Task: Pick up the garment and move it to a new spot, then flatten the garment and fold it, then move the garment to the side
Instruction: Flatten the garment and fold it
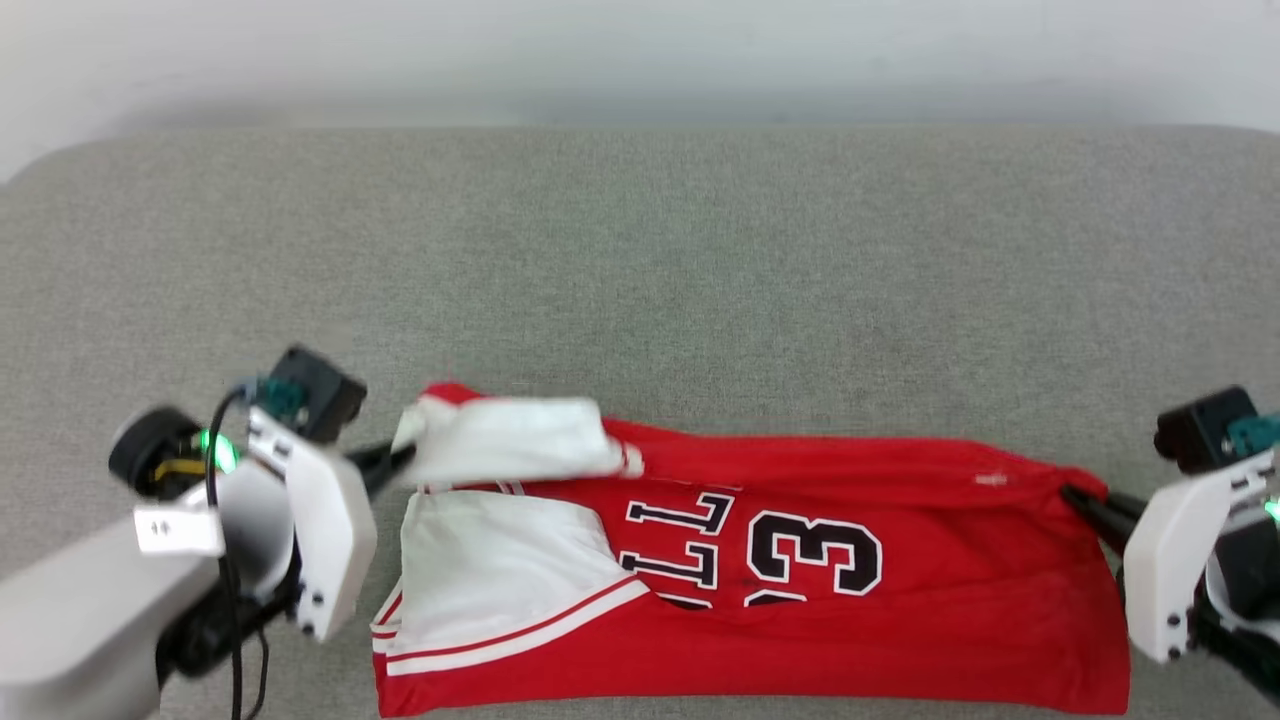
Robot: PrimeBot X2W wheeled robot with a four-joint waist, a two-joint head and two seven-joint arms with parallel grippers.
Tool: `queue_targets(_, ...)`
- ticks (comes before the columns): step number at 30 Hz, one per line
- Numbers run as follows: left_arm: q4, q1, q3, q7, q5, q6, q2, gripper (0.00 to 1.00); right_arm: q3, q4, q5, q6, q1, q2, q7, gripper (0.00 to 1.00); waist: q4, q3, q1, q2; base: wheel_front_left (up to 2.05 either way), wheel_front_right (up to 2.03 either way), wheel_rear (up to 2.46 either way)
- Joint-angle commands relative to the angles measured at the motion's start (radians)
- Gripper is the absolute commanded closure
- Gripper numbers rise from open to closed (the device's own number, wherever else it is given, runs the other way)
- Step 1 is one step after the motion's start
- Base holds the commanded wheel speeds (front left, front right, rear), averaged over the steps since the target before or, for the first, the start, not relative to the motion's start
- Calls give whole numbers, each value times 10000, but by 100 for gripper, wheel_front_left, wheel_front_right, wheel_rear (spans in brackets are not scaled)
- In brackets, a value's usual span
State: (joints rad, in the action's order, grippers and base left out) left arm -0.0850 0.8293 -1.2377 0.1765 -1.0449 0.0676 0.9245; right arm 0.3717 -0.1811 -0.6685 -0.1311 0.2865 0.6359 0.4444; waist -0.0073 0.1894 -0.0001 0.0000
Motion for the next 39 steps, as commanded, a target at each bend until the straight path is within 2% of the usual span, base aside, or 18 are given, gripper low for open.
queue_targets(1,160,-303,-43,-73,-42,163,106,100,-75,136,-78,9,-311,53,-78,100,19,-124,1,0,0,0,0)
queue_targets(8,576,-1674,-170,-468,-449,618,246,100,-488,729,-237,9,-1771,-47,4,100,116,-238,1,0,0,0,0)
queue_targets(13,370,-2273,-234,-575,-698,754,-68,100,-548,605,-263,9,-2337,-291,316,100,121,-74,1,0,0,0,0)
queue_targets(17,-84,-2552,-243,-778,-810,674,-421,100,-493,164,-128,9,-2465,-524,274,100,125,55,1,0,0,0,0)
queue_targets(18,-208,-2586,-193,-877,-848,701,-494,85,-522,94,-151,9,-2438,-612,189,100,125,64,1,0,0,0,0)
queue_targets(19,-208,-2586,-193,-877,-848,701,-494,85,-522,94,-151,9,-2438,-612,189,100,125,64,1,0,0,0,0)
queue_targets(20,-295,-2614,-158,-1013,-794,726,-549,5,-565,42,-185,9,-2397,-691,79,91,123,65,1,0,0,0,0)
queue_targets(21,-361,-2651,-93,-1181,-774,775,-586,0,-624,50,-230,9,-2337,-747,-41,50,117,58,1,0,0,0,0)
queue_targets(22,-392,-2677,-6,-1386,-769,852,-609,0,-708,102,-225,9,-2264,-765,-185,0,105,49,1,0,0,0,0)
queue_targets(24,-365,-2704,184,-1900,-697,997,-618,0,-825,340,-192,9,-2176,-701,-405,0,90,6,1,0,0,0,0)
queue_targets(27,-264,-2878,626,-2924,-622,1480,-585,0,-1173,839,-402,9,-2127,-652,-578,0,42,-101,1,0,0,0,0)
queue_targets(30,-224,-3102,1149,-3979,-456,2194,-594,0,-1599,1346,-449,9,-2146,-507,-635,0,9,-224,1,0,0,0,0)
queue_targets(33,-84,-3408,1845,-4367,-122,2905,-786,0,-2056,1624,-440,9,-2257,-425,-468,0,29,-316,1,0,0,0,0)
queue_targets(39,774,-4767,4575,-4416,1957,4177,-1584,0,-2581,1485,-576,9,-2554,-306,495,0,174,-449,1,0,0,0,0)
